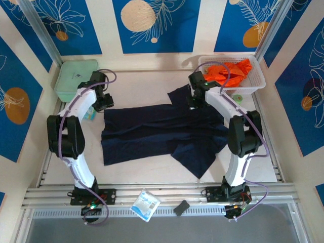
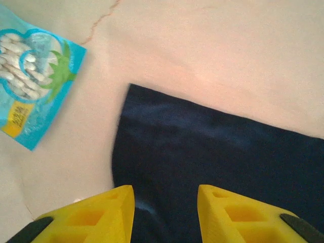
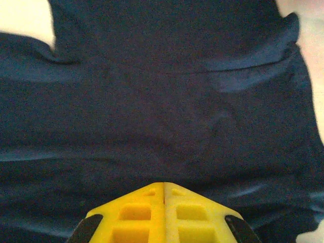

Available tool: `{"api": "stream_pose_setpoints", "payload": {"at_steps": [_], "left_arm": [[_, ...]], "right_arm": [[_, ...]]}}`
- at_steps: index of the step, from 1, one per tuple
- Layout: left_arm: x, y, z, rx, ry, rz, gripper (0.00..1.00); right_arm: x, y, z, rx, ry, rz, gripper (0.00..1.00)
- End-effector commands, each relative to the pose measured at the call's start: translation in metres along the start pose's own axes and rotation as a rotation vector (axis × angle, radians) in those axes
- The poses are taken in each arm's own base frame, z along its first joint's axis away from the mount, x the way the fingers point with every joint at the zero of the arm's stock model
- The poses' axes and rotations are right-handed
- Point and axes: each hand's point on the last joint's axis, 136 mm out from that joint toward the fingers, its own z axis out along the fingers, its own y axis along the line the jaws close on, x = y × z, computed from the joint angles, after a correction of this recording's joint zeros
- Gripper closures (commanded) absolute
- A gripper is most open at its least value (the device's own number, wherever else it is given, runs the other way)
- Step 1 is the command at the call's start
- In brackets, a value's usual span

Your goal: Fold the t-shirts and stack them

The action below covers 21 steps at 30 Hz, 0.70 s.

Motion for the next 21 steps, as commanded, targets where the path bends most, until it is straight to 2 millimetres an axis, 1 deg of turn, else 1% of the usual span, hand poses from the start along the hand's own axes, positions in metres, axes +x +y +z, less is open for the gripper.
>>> {"api": "stream_pose_setpoints", "payload": {"at_steps": [1, 5, 9, 12, 16, 21], "left_arm": [[0.011, 0.01, 0.031, 0.013, 0.12, 0.033, 0.63], [0.008, 0.012, 0.05, 0.055, 0.157, 0.035, 0.63], [0.003, 0.017, 0.06, 0.043, 0.157, 0.043, 0.62], [-0.004, 0.019, 0.064, 0.035, 0.141, 0.064, 0.59], [-0.011, 0.023, 0.07, 0.016, 0.127, 0.095, 0.58], [-0.013, 0.024, 0.08, 0.005, 0.142, 0.118, 0.58]], "right_arm": [[0.022, 0.006, -0.013, -0.044, 0.049, 0.037, 1.0], [0.031, 0.006, -0.024, -0.058, 0.045, 0.058, 1.0], [0.039, 0.007, -0.027, -0.067, 0.049, 0.068, 1.0], [0.043, 0.008, -0.027, -0.069, 0.056, 0.067, 1.0], [0.047, 0.01, -0.024, -0.068, 0.065, 0.065, 1.0], [0.05, 0.012, -0.02, -0.065, 0.075, 0.06, 1.0]]}}
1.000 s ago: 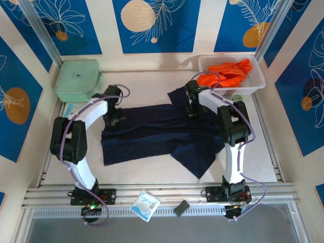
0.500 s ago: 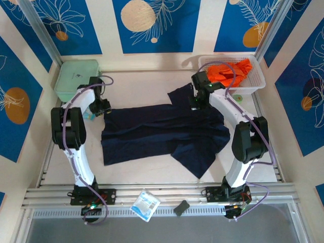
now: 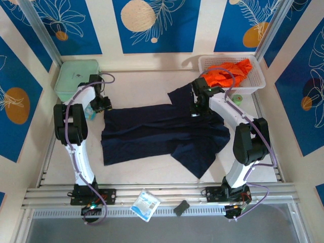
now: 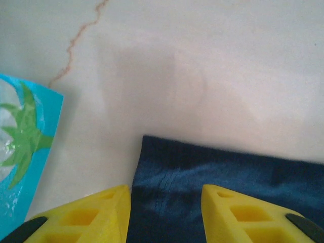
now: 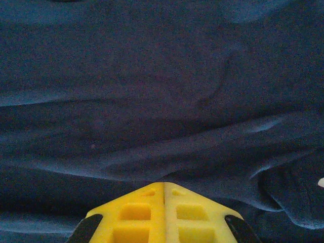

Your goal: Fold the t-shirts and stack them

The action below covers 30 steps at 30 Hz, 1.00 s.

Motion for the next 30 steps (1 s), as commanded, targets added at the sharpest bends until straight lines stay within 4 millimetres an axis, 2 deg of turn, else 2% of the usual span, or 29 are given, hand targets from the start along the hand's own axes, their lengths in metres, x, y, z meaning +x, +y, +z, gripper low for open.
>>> {"api": "stream_pose_setpoints", "payload": {"at_steps": [1, 13, 16, 20, 21, 25, 30], "left_arm": [[-0.001, 0.009, 0.012, -0.025, 0.028, 0.029, 0.58], [-0.004, 0.01, 0.042, -0.039, 0.066, 0.069, 0.63], [0.0, 0.008, 0.048, -0.035, 0.078, 0.081, 0.73], [0.005, 0.002, 0.051, -0.032, 0.077, 0.094, 1.0], [0.005, 0.002, 0.049, -0.033, 0.071, 0.091, 1.0], [0.003, -0.005, 0.029, -0.033, 0.025, 0.084, 1.0], [-0.008, -0.014, -0.023, -0.003, -0.065, 0.048, 1.0]], "right_arm": [[0.004, 0.005, -0.008, -0.025, -0.003, 0.008, 1.0], [0.01, 0.007, -0.006, -0.021, 0.01, -0.003, 1.0], [0.012, 0.007, -0.004, -0.021, 0.014, 0.001, 1.0], [0.013, 0.007, -0.001, -0.026, 0.016, -0.002, 1.0], [0.013, 0.008, 0.0, -0.026, 0.019, -0.004, 1.0], [0.008, 0.002, 0.008, -0.009, 0.03, 0.002, 0.85], [-0.005, -0.014, 0.033, 0.006, 0.076, 0.084, 0.72]]}}
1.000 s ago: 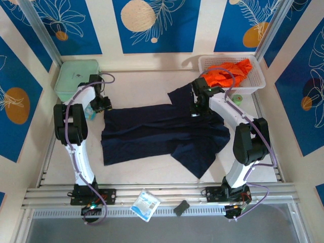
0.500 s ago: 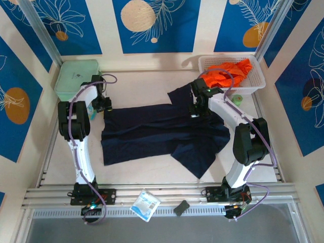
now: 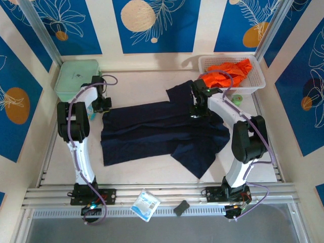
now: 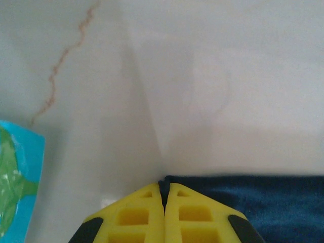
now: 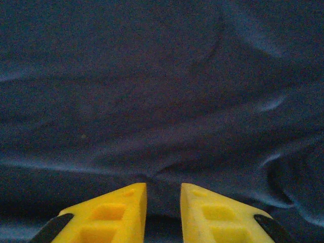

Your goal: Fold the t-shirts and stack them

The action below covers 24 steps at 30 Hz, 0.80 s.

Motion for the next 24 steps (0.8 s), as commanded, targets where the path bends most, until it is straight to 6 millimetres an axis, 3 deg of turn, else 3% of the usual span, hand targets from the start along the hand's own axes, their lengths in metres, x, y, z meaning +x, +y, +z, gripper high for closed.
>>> {"api": "stream_pose_setpoints", "payload": {"at_steps": [1, 6, 9, 15, 24], "left_arm": [[-0.009, -0.01, -0.051, 0.033, -0.085, -0.027, 1.0], [-0.011, -0.009, -0.092, 0.034, -0.145, -0.031, 1.0], [-0.007, -0.007, -0.101, 0.033, -0.158, -0.036, 1.0], [0.004, -0.003, -0.098, 0.025, -0.157, -0.043, 1.0], [0.014, 0.007, -0.088, -0.019, -0.139, -0.073, 1.0]], "right_arm": [[-0.012, -0.008, 0.019, -0.003, 0.035, 0.064, 0.69], [-0.026, -0.013, 0.049, 0.016, 0.076, 0.134, 0.66], [-0.026, -0.011, 0.067, 0.019, 0.12, 0.162, 0.74], [-0.005, 0.007, 0.089, 0.024, 0.202, 0.123, 0.87], [0.029, 0.04, 0.077, -0.014, 0.248, 0.034, 1.0]]}}
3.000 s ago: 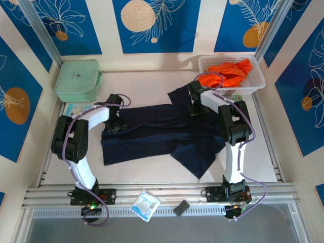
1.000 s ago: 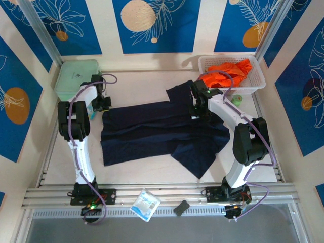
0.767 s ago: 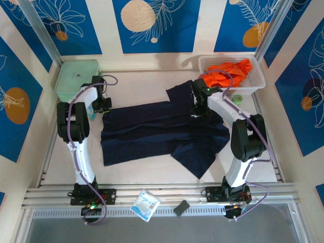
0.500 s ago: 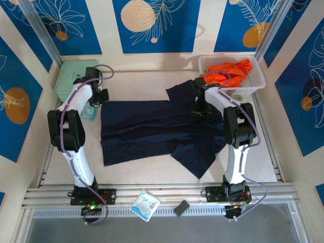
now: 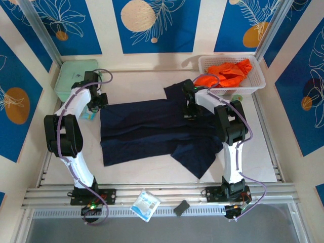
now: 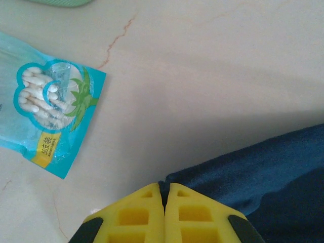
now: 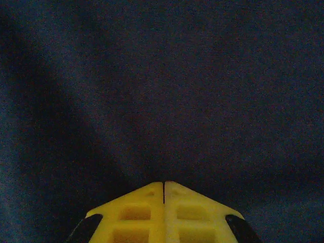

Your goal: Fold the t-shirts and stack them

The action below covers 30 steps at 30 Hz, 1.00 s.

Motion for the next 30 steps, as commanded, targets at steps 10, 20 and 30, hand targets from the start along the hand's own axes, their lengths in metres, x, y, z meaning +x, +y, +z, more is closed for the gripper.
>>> {"api": "stream_pose_setpoints", "payload": {"at_steps": [10, 20, 30], "left_arm": [[0.016, 0.022, -0.007, -0.108, -0.013, -0.067, 1.0], [0.018, 0.025, -0.021, -0.111, -0.037, -0.069, 1.0], [0.019, 0.021, -0.031, -0.075, -0.056, -0.075, 1.0]], "right_arm": [[0.072, 0.074, -0.03, -0.161, 0.088, -0.13, 1.0], [0.025, 0.071, -0.088, -0.102, -0.074, -0.155, 0.84], [-0.095, 0.034, -0.107, -0.174, -0.226, -0.22, 0.69]]}}
